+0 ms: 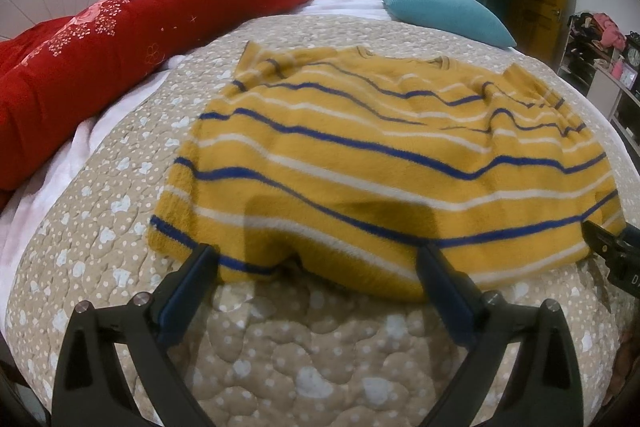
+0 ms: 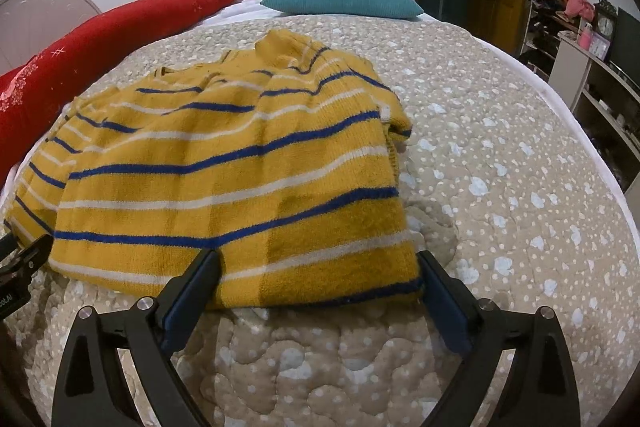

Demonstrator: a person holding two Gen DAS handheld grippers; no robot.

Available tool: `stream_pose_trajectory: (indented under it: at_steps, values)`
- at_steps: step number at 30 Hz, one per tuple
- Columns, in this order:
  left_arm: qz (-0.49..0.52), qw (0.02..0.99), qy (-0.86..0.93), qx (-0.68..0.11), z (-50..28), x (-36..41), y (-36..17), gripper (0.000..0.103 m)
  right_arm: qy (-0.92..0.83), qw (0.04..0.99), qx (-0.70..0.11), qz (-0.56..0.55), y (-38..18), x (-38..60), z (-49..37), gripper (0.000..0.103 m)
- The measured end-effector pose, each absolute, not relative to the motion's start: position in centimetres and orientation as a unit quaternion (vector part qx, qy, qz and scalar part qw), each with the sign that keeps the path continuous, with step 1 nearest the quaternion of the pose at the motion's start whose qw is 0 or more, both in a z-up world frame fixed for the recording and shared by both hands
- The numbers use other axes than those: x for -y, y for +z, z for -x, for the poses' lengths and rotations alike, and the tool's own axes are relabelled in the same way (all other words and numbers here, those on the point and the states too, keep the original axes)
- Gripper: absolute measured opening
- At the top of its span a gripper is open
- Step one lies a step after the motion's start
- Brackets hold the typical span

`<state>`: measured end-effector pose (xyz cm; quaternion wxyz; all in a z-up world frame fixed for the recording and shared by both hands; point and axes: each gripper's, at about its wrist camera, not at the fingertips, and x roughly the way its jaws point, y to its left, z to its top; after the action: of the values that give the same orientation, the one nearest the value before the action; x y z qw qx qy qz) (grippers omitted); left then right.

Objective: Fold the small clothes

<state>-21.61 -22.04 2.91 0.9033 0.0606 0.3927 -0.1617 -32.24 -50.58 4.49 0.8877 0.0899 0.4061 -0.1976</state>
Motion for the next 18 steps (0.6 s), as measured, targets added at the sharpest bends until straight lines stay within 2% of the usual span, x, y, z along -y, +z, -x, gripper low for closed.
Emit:
stream_pose_trajectory:
  at_steps: [18]
  values:
    - [-0.06, 0.904, -0.161, -0.392, 21.71, 22.03, 2.88, 0.1, -0.198, 0.888, -0.406, -0.09, 4.47, 50.65, 32.22, 0.099]
